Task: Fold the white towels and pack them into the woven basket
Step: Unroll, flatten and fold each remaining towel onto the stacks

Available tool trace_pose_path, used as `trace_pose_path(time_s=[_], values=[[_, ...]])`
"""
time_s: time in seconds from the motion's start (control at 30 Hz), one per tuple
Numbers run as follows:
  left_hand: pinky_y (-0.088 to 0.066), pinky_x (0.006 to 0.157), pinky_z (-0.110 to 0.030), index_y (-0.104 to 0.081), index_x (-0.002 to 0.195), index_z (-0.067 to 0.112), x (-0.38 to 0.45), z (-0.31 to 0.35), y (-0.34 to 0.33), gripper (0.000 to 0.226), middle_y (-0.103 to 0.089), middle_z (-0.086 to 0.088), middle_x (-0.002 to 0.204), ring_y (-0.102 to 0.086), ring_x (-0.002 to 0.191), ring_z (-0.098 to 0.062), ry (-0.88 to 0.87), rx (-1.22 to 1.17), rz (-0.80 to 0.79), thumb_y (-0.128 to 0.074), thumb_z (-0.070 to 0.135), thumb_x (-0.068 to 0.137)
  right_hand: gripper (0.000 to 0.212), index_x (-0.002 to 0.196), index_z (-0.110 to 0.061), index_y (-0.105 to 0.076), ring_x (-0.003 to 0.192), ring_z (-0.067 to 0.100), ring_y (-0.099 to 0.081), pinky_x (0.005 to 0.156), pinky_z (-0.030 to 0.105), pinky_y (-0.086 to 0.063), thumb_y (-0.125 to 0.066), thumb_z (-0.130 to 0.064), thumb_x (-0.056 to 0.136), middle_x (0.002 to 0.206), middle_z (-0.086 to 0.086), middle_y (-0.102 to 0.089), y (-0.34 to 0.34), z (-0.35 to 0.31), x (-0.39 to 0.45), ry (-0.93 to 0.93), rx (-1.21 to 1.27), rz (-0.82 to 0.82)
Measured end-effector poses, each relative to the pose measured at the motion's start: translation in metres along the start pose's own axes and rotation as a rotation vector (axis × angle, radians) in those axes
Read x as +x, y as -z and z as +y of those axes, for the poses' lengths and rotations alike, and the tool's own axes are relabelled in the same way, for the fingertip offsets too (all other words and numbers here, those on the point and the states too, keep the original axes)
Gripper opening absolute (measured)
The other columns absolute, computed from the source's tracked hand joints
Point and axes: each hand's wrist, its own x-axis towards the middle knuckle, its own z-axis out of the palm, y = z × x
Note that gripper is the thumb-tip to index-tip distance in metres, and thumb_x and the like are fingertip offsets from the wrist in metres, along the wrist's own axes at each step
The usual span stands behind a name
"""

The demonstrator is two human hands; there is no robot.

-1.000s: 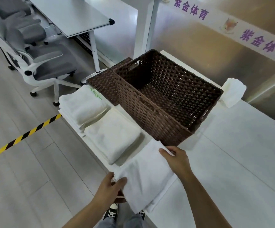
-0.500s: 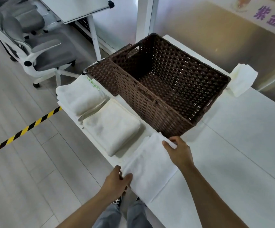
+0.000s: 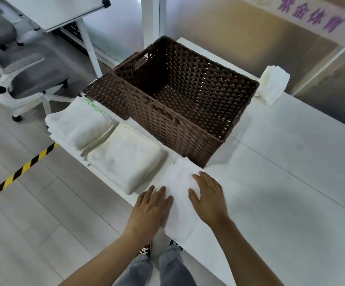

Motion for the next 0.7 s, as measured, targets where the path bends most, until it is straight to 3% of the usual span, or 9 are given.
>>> trace_pose_path(time_s=[0.07,0.13,0.3,0.5,0.7], values=[[-0.059,0.083,-0.046,-0.074,0.113,0.024,0.003,0.0,0.007,0.038,-0.069,-0.009,0.124,-0.068,0.109,-0.038,-0.03,0.019,0.078,-0.067,0.031,0.077,0.053,0.143,-0.021,-0.055,0.14,0.024,-0.046,0.116,0.045,-0.038,-0.05,-0.045,0.095,0.154,0.004,-0.049,0.004,-0.003,0.001,-0.01,-0.006,-0.02],[-0.059,0.082,-0.044,-0.073,0.109,0.023,0.004,0.001,0.011,0.038,-0.069,-0.008,0.119,-0.068,0.106,-0.037,-0.056,-0.008,0.115,-0.05,0.028,0.079,0.052,0.142,-0.02,-0.056,0.141,0.024,-0.047,0.116,0.043,-0.038,-0.054,-0.042,0.095,0.153,0.004,-0.05,0.007,-0.005,-0.003,-0.014,0.0,-0.005],[-0.053,0.092,-0.044,-0.068,0.119,0.023,0.023,0.005,0.019,0.062,-0.063,-0.007,0.13,-0.061,0.114,-0.034,-0.078,-0.134,0.074,-0.079,0.013,0.059,0.052,0.147,-0.023,-0.052,0.14,0.021,-0.046,0.115,0.039,-0.036,-0.058,-0.038,0.097,0.155,0.001,-0.049,0.019,-0.005,-0.015,-0.099,0.063,0.092],[-0.05,0.097,-0.043,-0.066,0.123,0.021,0.067,0.042,0.047,0.059,-0.062,-0.008,0.134,-0.06,0.117,-0.033,-0.187,-0.216,0.102,-0.08,0.015,0.066,0.058,0.149,-0.028,-0.049,0.14,0.021,-0.047,0.115,0.042,-0.04,-0.043,-0.051,0.096,0.155,-0.002,-0.049,0.058,0.022,-0.025,-0.221,0.132,0.213],[-0.048,0.098,-0.039,-0.061,0.124,0.025,0.117,0.099,0.067,0.056,-0.057,-0.002,0.135,-0.056,0.121,-0.026,-0.283,-0.243,0.14,-0.075,0.014,0.071,0.054,0.15,-0.026,-0.046,0.143,0.02,-0.041,0.117,0.039,-0.03,-0.06,-0.032,0.098,0.155,-0.001,-0.047,0.097,0.085,-0.022,-0.322,0.172,0.281]])
